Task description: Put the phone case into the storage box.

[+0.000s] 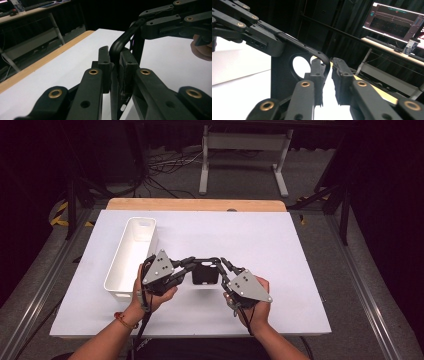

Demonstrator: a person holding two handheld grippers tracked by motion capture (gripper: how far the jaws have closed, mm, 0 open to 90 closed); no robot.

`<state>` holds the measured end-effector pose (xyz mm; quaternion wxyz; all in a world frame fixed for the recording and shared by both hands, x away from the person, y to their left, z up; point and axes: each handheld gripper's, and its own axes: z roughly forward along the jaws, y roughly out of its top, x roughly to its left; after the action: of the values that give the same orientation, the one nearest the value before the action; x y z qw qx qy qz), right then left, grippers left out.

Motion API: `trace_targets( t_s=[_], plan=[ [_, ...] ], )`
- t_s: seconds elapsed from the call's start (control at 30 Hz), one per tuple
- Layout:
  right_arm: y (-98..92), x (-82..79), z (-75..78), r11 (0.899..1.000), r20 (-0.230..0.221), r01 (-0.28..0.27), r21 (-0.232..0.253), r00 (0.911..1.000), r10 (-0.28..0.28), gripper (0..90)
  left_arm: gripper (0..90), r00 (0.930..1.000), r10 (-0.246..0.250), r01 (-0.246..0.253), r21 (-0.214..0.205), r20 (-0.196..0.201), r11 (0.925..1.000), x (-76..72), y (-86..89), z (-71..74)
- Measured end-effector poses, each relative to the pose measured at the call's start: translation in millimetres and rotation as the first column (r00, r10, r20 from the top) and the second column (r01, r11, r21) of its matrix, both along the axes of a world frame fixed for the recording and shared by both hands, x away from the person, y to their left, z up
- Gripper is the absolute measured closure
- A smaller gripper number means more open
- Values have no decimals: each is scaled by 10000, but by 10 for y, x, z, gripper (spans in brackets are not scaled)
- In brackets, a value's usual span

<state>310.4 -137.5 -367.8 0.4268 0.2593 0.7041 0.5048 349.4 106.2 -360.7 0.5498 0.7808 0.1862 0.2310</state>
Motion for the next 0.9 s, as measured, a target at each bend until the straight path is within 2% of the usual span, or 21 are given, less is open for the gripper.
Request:
trace_targets(
  t_s=[0.2,0.37,0.53,0.67,0.8,0.9],
  plan=[
    [-24,14,4,9998,-139,-9,204,9999,12,706,822,9999,83,-82,-37,91,10000,7,15,0],
    [-58,17,10,9994,-177,16,342,9998,-10,592,823,9998,-2,2,-4,194,10000,6,22,11],
    [-95,30,27,9989,-198,0,461,9998,9,521,823,9998,39,-40,48,176,10000,21,35,18],
    [-104,35,30,9985,-246,-16,539,9997,29,480,823,9999,62,-61,-79,159,10000,24,45,24],
    [-114,32,45,9980,-218,-241,591,9994,254,415,823,9997,177,-174,-144,159,9997,29,59,33],
    [-109,40,54,9975,-443,-551,444,9974,571,372,823,9997,179,-177,-149,138,9997,36,70,37]
  ],
)
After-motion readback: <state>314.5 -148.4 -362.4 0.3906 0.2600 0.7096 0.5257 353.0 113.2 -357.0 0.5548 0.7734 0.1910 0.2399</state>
